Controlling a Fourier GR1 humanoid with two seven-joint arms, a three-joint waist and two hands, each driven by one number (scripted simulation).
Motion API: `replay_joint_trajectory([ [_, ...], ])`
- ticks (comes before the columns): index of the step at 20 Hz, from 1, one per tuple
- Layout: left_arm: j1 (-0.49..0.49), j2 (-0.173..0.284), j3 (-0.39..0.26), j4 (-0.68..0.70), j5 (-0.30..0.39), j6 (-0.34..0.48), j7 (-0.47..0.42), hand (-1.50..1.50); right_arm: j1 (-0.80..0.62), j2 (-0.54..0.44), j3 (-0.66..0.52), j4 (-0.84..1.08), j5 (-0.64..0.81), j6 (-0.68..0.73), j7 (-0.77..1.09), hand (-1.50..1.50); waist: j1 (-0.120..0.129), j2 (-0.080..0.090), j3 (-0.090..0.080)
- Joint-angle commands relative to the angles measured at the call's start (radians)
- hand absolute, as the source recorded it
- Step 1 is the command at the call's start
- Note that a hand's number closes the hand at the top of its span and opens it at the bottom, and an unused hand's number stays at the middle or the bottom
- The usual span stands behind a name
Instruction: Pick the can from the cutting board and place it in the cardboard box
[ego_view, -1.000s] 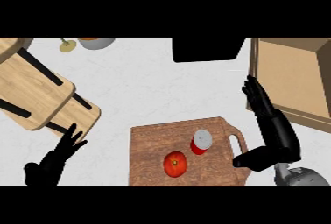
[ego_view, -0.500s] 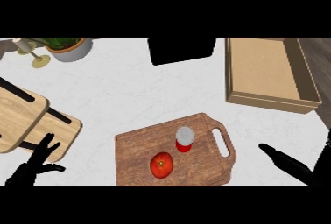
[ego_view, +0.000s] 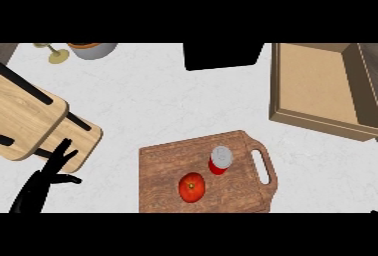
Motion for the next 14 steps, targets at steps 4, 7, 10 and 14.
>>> replay_joint_trajectory([
  [4, -0.208, -0.061, -0.013, 0.049, -0.06, 0.018, 0.033, 0.0, 0.343, 0.114, 0.224, -0.124, 0.277, -0.153, 0.005, -1.5, 0.04, 0.015, -0.005],
  [7, -0.208, -0.059, -0.019, 0.022, -0.048, -0.011, 0.062, 0.0, 0.468, 0.116, 0.315, -0.184, 0.395, -0.224, 0.126, -1.5, 0.071, 0.017, -0.004],
  [10, -0.278, -0.114, -0.026, 0.103, -0.07, -0.003, 0.046, 0.0, 0.522, 0.117, 0.398, -0.194, 0.526, -0.29, 0.234, -1.5, 0.077, 0.022, -0.005],
  [14, -0.255, -0.082, -0.011, 0.049, -0.058, -0.029, 0.056, 0.0, 0.591, 0.117, 0.458, -0.203, 0.678, -0.376, 0.411, -1.5, 0.099, 0.02, -0.003],
])
